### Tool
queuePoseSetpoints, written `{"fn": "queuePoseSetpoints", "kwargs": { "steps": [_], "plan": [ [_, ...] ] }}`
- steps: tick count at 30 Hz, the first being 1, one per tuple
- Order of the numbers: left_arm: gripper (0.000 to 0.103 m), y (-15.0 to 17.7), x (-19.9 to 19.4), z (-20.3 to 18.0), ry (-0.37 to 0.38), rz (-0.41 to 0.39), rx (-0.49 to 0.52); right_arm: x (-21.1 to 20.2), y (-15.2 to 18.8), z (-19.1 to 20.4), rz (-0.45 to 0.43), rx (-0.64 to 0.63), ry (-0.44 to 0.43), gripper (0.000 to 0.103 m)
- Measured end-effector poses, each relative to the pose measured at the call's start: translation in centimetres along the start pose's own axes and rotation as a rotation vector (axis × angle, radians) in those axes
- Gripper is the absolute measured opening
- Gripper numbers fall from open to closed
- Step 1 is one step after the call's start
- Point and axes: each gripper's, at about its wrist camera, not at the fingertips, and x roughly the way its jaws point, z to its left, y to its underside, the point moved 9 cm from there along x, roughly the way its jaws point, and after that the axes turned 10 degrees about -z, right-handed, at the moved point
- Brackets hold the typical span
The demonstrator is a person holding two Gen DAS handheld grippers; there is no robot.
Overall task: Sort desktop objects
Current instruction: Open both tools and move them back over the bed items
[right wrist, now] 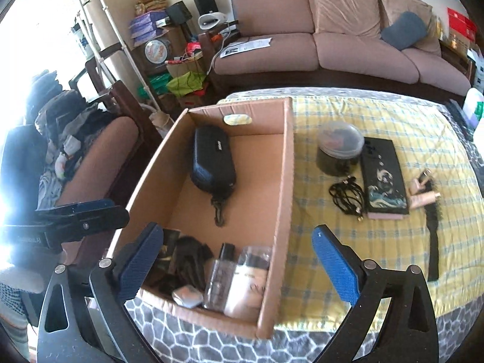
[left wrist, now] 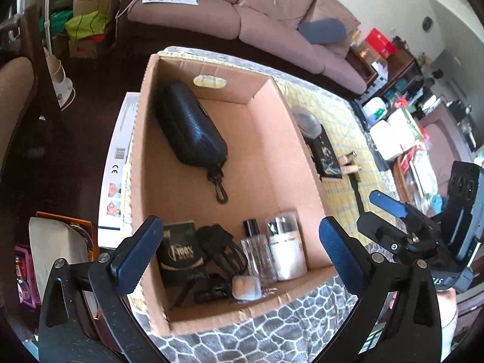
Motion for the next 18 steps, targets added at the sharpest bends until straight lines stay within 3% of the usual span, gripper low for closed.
{"fn": "queuePoseSetpoints", "kwargs": {
  "steps": [6,18],
  "plan": [
    [0.103,0.7,0.3,-3.5,0.004,0.017,0.063,-2.6,0.7,-2.8,-0.030,0.037,0.018,0.101],
    [0.103,-0.5,6.1,-13.4,0.088,0.085,0.167,-6.6,1.7,-15.4,-0.119,0.181,0.137,0.101]
  ]
}}
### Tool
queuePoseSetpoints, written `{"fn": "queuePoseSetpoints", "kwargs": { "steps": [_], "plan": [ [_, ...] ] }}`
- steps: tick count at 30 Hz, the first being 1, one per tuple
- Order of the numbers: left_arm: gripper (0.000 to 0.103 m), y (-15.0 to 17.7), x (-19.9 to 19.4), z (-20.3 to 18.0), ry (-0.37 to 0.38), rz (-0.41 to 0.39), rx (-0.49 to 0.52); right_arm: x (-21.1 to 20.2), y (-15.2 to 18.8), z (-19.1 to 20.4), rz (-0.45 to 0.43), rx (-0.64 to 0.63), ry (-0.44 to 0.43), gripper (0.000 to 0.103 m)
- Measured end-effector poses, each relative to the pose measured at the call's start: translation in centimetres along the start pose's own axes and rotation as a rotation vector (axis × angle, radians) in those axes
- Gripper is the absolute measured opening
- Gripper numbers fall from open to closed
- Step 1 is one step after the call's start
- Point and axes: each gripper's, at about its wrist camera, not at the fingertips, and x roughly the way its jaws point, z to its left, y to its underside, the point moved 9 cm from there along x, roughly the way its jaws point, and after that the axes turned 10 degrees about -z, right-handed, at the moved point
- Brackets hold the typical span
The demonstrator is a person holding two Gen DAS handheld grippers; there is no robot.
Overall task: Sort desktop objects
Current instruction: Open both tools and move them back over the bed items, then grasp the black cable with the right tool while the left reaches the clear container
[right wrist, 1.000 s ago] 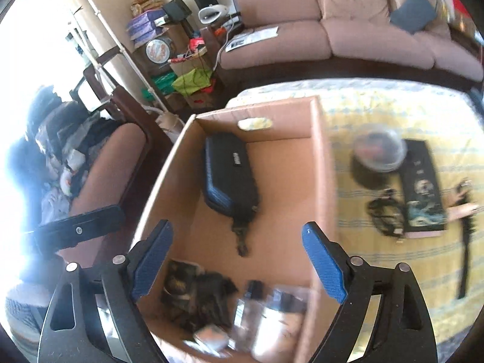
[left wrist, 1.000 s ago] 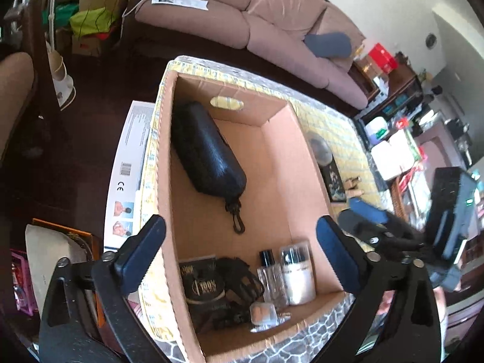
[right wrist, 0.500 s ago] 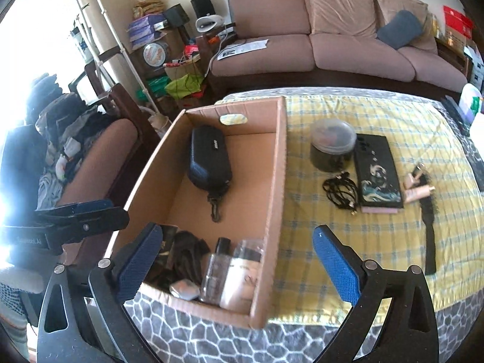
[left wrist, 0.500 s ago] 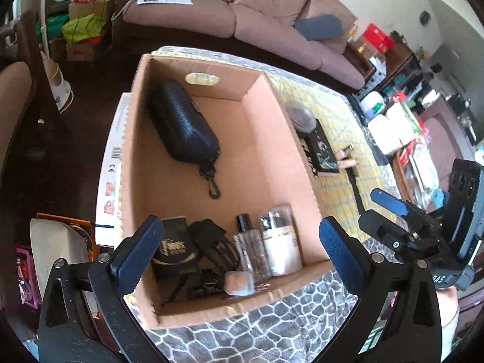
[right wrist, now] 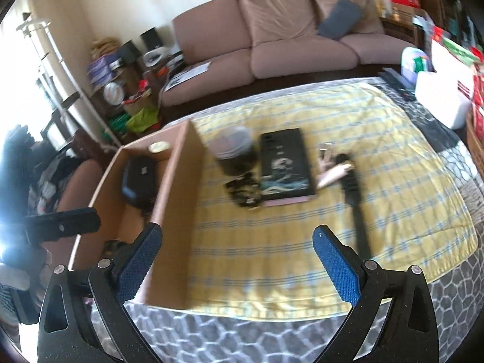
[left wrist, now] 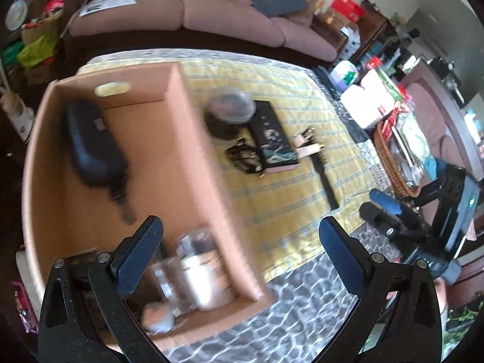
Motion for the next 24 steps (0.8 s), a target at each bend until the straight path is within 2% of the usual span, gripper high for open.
{"fn": "queuePoseSetpoints", "kwargs": {
  "steps": [4,6,8,10,15,19,24],
  "plan": [
    [0.103,-1.5,3.5,-2.7,0.032,0.027,0.002,1.1,0.3,-3.1,-0.001,0.011,0.020,0.100],
    [0.103,-2.2,5.3,-3.8,0.043,0.041,0.002,1.8,0.5,-4.4,-0.002,0.016,0.022,0.093],
    [0.103,-2.6,7.4,-4.6,0.045,0.060,0.008,2.9,0.9,-5.5,0.004,0.017,0.021,0.081],
    [0.103,-2.7,9.5,-5.3,0.046,0.084,0.010,4.1,1.2,-6.4,0.015,0.005,0.030,0.077],
    [0.101,-2.7,13.7,-6.1,0.066,0.124,-0.029,7.0,1.6,-7.5,0.032,-0.036,0.031,0.076],
    [0.100,-2.8,16.2,-6.0,0.052,0.149,-0.022,8.8,1.6,-8.0,0.036,-0.040,0.012,0.075],
    [0.095,-3.2,16.9,-5.5,0.046,0.166,0.008,10.4,1.7,-7.9,0.040,-0.037,-0.020,0.075]
  ]
}}
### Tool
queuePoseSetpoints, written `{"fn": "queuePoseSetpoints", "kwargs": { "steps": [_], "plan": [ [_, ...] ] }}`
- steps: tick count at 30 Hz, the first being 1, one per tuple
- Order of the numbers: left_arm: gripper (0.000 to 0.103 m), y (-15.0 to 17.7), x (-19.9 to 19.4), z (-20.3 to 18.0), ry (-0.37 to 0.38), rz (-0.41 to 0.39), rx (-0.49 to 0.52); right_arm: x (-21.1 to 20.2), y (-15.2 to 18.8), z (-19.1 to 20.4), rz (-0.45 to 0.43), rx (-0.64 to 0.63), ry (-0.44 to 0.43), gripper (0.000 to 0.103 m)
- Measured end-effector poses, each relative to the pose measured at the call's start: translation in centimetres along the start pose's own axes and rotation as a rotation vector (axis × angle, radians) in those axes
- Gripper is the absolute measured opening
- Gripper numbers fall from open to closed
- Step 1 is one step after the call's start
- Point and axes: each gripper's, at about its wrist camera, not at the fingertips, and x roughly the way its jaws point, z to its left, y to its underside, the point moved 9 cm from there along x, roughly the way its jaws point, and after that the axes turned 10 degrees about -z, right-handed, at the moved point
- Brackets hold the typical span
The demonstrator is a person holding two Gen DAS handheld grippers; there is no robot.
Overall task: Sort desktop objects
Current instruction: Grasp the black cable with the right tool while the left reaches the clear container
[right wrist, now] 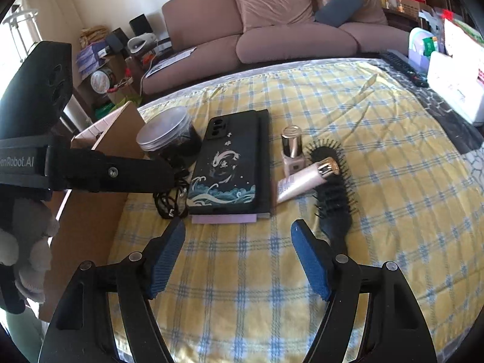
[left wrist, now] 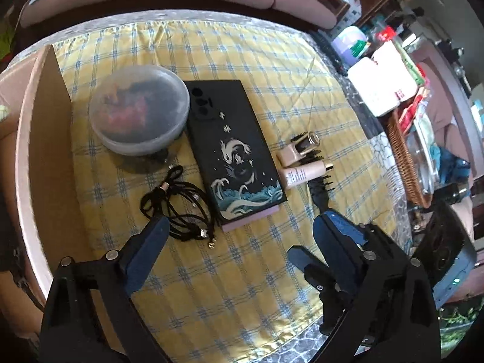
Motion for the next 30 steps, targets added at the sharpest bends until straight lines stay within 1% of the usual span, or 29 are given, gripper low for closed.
{"fn": "queuePoseSetpoints", "kwargs": {
  "steps": [2,3,4,6,8,10,14,19,21,22,25,26,27,28,29,30],
  "plan": [
    [0.094,-0.5,-0.9,0.2,0.027,-0.019,-0.009,0.5,0.0,1.0,-0.005,-0.008,-0.046,0.072],
    [0.090,-0.7,-1.5,0.3,0.049,-0.026,-0.020,0.6,-0.1,1.6,-0.005,-0.024,-0.058,0.070],
    [0.089,-1.0,-2.2,0.4,0.067,-0.034,-0.031,0.9,-0.2,2.4,-0.008,-0.050,-0.072,0.068],
    [0.091,-1.4,-3.4,0.9,0.064,-0.060,-0.037,1.5,-0.4,4.2,-0.010,-0.103,-0.104,0.067],
    [0.091,-1.9,-5.0,1.2,0.098,-0.086,-0.057,2.5,-0.6,6.1,0.002,-0.159,-0.135,0.067],
    [0.092,-2.8,-6.9,1.9,0.115,-0.125,-0.078,3.5,-0.8,7.4,0.018,-0.203,-0.156,0.067],
    [0.093,-4.8,-9.8,4.2,0.113,-0.187,-0.109,5.8,-1.2,9.4,0.047,-0.288,-0.185,0.067],
    [0.094,-5.8,-11.4,7.0,0.098,-0.215,-0.132,9.4,-0.9,10.5,0.130,-0.419,-0.167,0.067],
    [0.094,-5.7,-11.5,7.7,0.101,-0.215,-0.137,10.2,-0.4,10.7,0.164,-0.470,-0.159,0.067],
    [0.094,-5.6,-11.4,7.9,0.101,-0.214,-0.138,10.7,0.0,10.8,0.185,-0.494,-0.156,0.065],
    [0.094,-5.5,-11.0,8.5,0.109,-0.205,-0.144,11.9,1.0,10.8,0.249,-0.573,-0.150,0.066],
    [0.094,-5.5,-10.8,8.6,0.111,-0.205,-0.146,12.1,1.3,10.9,0.266,-0.597,-0.150,0.063],
    [0.094,-5.4,-10.7,8.7,0.113,-0.203,-0.148,12.2,1.5,11.0,0.279,-0.599,-0.160,0.058],
    [0.094,-5.4,-10.5,8.7,0.113,-0.201,-0.148,12.2,1.6,11.1,0.299,-0.581,-0.182,0.039],
    [0.094,-5.3,-10.4,8.8,0.112,-0.200,-0.147,12.1,1.5,11.1,0.301,-0.569,-0.192,0.016],
    [0.094,-5.3,-10.3,8.7,0.111,-0.198,-0.145,11.9,1.5,10.9,0.298,-0.582,-0.174,0.013]
  ]
}}
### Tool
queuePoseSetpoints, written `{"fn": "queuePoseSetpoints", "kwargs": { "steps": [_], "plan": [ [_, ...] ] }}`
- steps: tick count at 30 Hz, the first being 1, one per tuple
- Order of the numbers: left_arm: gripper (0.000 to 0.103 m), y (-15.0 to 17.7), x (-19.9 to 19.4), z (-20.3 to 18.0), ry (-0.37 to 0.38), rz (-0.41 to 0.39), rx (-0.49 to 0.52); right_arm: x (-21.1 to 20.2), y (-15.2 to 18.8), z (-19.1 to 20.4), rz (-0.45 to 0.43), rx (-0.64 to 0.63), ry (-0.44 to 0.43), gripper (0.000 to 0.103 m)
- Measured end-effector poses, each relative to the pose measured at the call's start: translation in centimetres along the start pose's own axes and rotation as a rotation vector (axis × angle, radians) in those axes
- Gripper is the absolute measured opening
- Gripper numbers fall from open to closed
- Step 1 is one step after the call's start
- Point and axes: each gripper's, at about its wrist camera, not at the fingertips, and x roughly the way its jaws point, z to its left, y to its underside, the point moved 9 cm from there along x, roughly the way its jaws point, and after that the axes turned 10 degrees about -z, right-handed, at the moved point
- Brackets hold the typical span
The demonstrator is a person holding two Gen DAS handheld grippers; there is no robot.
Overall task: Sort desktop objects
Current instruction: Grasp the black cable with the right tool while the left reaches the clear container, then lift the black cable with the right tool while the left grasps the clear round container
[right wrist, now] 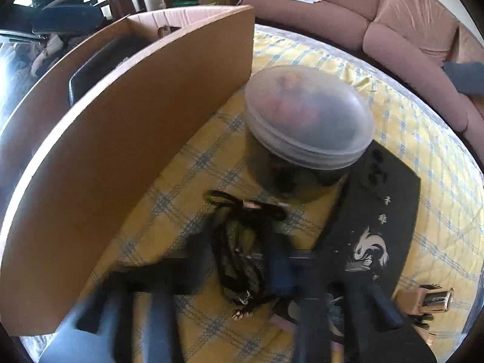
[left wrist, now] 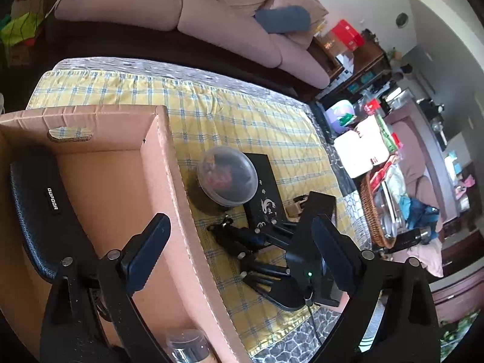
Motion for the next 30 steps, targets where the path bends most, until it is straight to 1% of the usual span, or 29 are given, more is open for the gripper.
{"fn": "queuePoseSetpoints", "kwargs": {
  "steps": [2,3,5,8,9,11,13,17,19,22,25,28,30],
  "plan": [
    [0.094,0.1,0.2,0.0,-0.007,0.004,0.009,-0.4,0.4,0.0,0.002,-0.012,0.010,0.010],
    [0.094,0.1,0.3,-0.1,-0.009,0.006,0.014,-0.7,0.6,0.0,-0.003,0.004,0.008,0.009],
    [0.094,0.0,0.4,-0.5,-0.016,0.010,0.033,-1.9,0.7,-0.3,-0.034,0.082,-0.014,0.008],
    [0.094,-0.1,1.2,-1.7,-0.047,0.031,0.100,-5.2,0.7,-1.1,-0.144,0.254,-0.076,0.008],
    [0.095,-0.2,1.7,-2.2,-0.065,0.043,0.134,-7.0,0.9,-1.6,-0.199,0.332,-0.099,0.008],
    [0.099,-0.3,2.9,-3.1,-0.095,0.064,0.188,-9.4,1.4,-2.2,-0.267,0.427,-0.121,0.008],
    [0.101,-0.4,4.5,-3.9,-0.130,0.099,0.263,-11.8,2.2,-2.9,-0.318,0.489,-0.117,0.008],
    [0.101,-0.3,8.1,-4.4,-0.261,0.170,0.459,-15.4,4.0,-4.0,-0.384,0.555,-0.087,0.008],
    [0.101,-0.1,9.8,-4.2,-0.317,0.202,0.527,-16.5,4.3,-4.7,-0.413,0.584,-0.085,0.008],
    [0.101,0.8,12.1,-4.0,-0.368,0.261,0.612,-17.6,4.5,-6.2,-0.435,0.612,-0.072,0.008],
    [0.101,1.7,14.1,-3.1,-0.407,0.311,0.656,-19.3,4.4,-7.5,-0.463,0.646,-0.077,0.008],
    [0.101,2.2,15.5,-2.2,-0.407,0.342,0.647,-20.5,4.9,-7.9,-0.484,0.669,-0.086,0.008],
    [0.101,2.5,16.2,-1.6,-0.406,0.380,0.639,-20.6,5.1,-7.9,-0.481,0.671,-0.094,0.008]
  ]
}}
